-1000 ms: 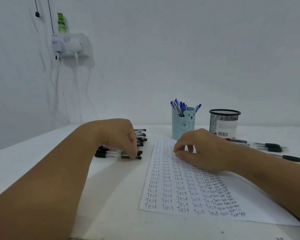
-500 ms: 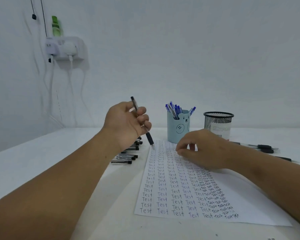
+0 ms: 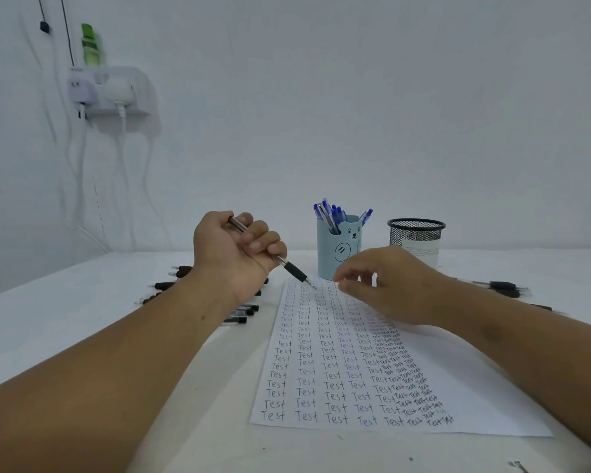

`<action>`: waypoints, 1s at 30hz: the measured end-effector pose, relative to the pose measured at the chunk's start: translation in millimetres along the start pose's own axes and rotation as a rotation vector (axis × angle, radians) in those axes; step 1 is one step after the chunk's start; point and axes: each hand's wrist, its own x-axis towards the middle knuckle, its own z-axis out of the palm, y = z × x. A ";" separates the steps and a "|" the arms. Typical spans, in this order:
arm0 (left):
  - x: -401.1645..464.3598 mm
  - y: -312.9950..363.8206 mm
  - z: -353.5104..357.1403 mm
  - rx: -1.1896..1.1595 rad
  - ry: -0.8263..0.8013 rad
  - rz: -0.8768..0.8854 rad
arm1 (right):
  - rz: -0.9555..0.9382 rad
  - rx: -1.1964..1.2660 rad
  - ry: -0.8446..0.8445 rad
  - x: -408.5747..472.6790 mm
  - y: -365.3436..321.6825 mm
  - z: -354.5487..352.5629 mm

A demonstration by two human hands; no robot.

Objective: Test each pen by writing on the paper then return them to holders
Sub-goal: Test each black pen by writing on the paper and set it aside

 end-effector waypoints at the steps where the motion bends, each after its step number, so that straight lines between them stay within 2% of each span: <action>1: -0.8 -1.9 0.9 -0.008 -0.008 -0.004 | -0.018 0.022 0.040 -0.2 -2.2 -0.2; 4: -5.3 -9.0 6.7 -0.038 -0.034 -0.011 | -0.113 0.023 0.143 -1.1 -11.3 -0.5; 9: -14.9 -20.4 18.2 0.021 -0.136 -0.059 | -0.215 -0.155 0.164 2.3 -19.1 0.7; 11: -15.3 -23.1 20.4 0.220 -0.121 -0.019 | -0.152 -0.124 0.174 2.4 -14.3 -0.5; 15: -7.8 -30.3 10.7 0.782 -0.091 0.090 | 0.116 -0.031 0.229 2.2 4.8 -10.3; 18: -11.3 -34.6 -1.6 1.382 -0.267 0.094 | 0.289 0.063 0.265 0.1 17.9 -18.1; 20: -14.5 -34.0 -6.2 1.623 -0.372 0.054 | 0.381 0.291 0.285 -2.4 24.3 -20.5; 23: -18.2 -32.7 -6.6 1.840 -0.432 -0.051 | 0.453 0.525 0.328 -2.5 35.0 -17.5; 26: -16.9 -30.9 -5.1 2.007 -0.478 -0.116 | 0.494 0.582 0.328 0.7 41.5 -8.9; 30: -13.8 -28.9 -0.8 2.083 -0.512 -0.149 | 0.529 0.545 0.327 9.9 44.3 1.5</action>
